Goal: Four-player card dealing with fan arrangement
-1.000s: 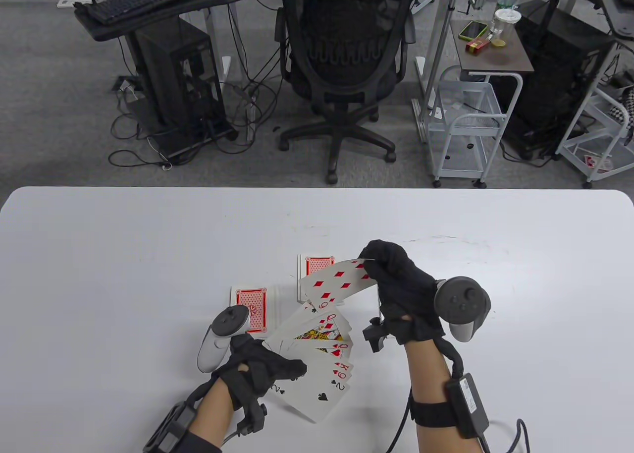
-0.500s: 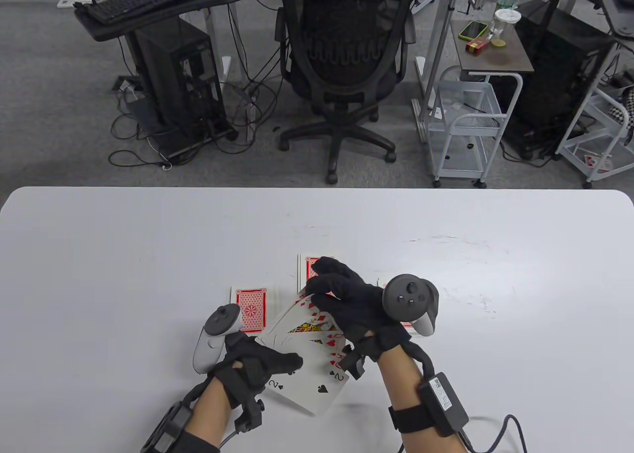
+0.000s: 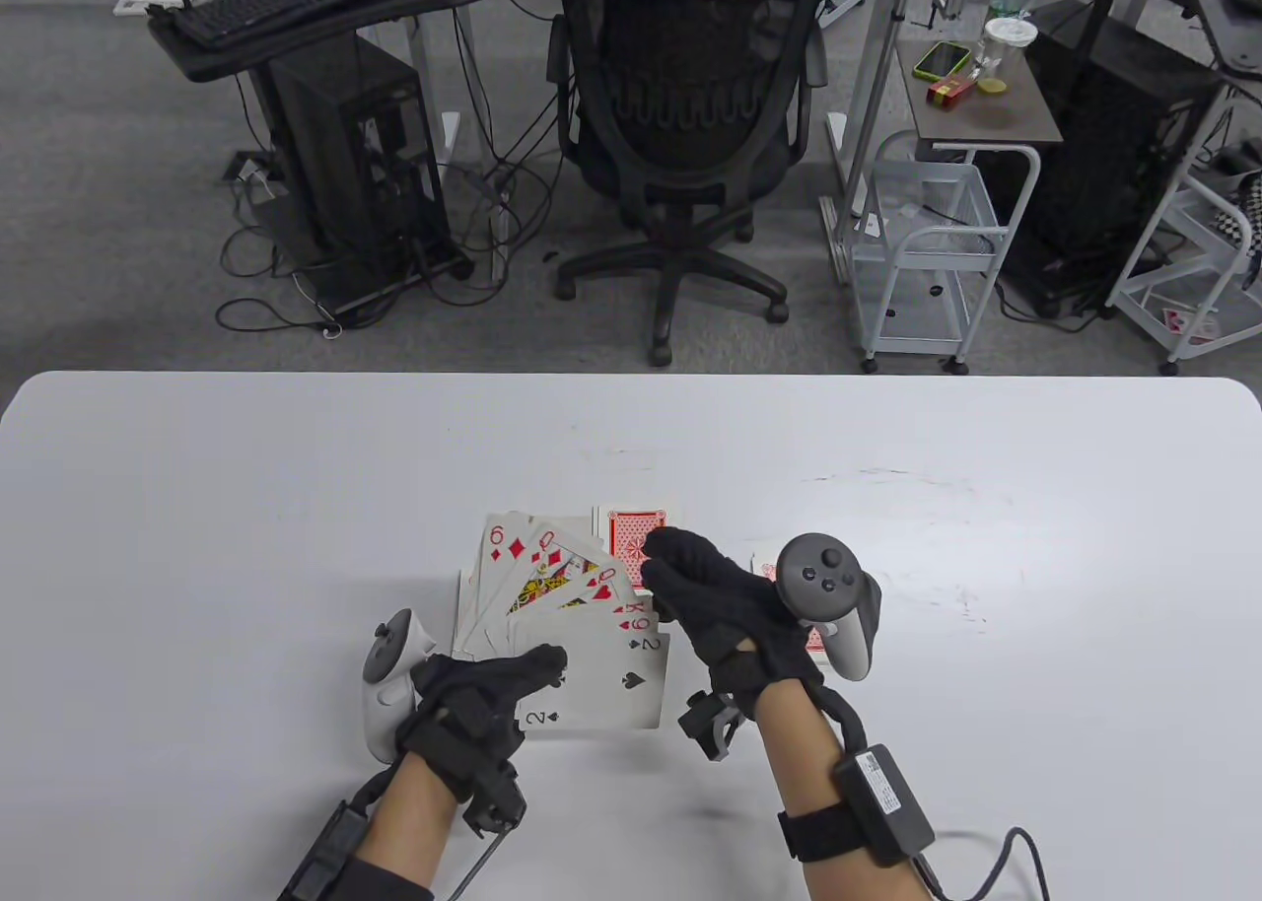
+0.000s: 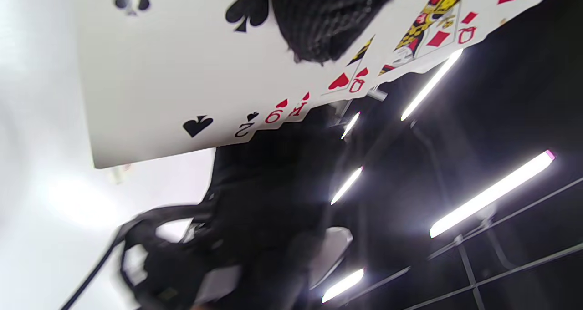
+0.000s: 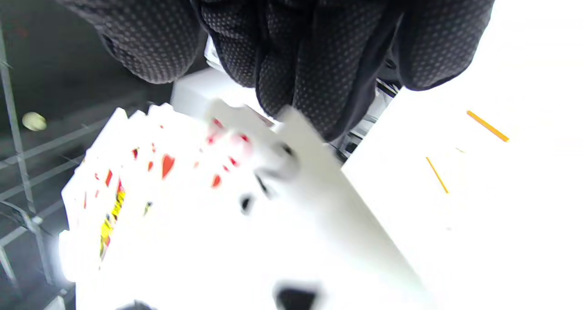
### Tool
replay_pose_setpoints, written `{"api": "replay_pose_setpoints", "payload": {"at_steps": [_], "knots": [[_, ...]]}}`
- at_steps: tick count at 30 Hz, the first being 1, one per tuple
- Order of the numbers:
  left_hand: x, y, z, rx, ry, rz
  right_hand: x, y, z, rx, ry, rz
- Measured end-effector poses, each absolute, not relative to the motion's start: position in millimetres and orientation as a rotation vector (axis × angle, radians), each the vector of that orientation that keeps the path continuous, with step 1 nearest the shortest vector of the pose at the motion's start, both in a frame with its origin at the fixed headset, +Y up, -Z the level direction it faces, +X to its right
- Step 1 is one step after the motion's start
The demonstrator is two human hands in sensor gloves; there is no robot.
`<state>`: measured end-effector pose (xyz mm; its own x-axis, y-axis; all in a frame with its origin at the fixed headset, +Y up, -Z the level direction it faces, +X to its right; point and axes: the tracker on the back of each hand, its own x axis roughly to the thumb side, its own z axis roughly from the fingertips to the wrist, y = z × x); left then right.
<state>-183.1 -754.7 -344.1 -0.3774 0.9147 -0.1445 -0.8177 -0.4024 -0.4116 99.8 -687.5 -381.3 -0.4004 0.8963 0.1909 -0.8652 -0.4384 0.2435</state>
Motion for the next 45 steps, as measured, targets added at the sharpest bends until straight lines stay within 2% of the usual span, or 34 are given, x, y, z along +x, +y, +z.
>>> {"api": "replay_pose_setpoints", "payload": {"at_steps": [5, 11, 14, 19, 22, 38, 45], "knots": [[-191.3, -756.0, -341.1, -0.255, -0.234, 2.034, 78.7, -688.7, -374.7, 0.402, 0.135, 2.023], [-195.8, -757.5, -337.8, -0.157, -0.163, 2.047, 64.6, -683.9, -364.3, 0.451, -0.044, 1.997], [-191.5, -758.3, -337.9, -0.191, -0.185, 2.083, 59.9, -686.8, -362.6, 0.434, -0.141, 1.98], [-182.8, -755.5, -336.5, -0.213, -0.228, 2.05, 60.2, -694.3, -363.2, 0.293, -0.165, 1.823], [-179.1, -755.5, -336.4, -0.227, -0.245, 2.016, 61.5, -694.3, -363.0, 0.292, -0.19, 1.873], [-178.4, -757.6, -338.3, -0.275, -0.256, 1.956, 73.4, -706.0, -367.0, 0.146, -0.124, 1.653], [-172.0, -756.1, -338.3, -0.32, -0.297, 1.971, 82.4, -703.2, -373.4, 0.166, -0.131, 1.704]]}}
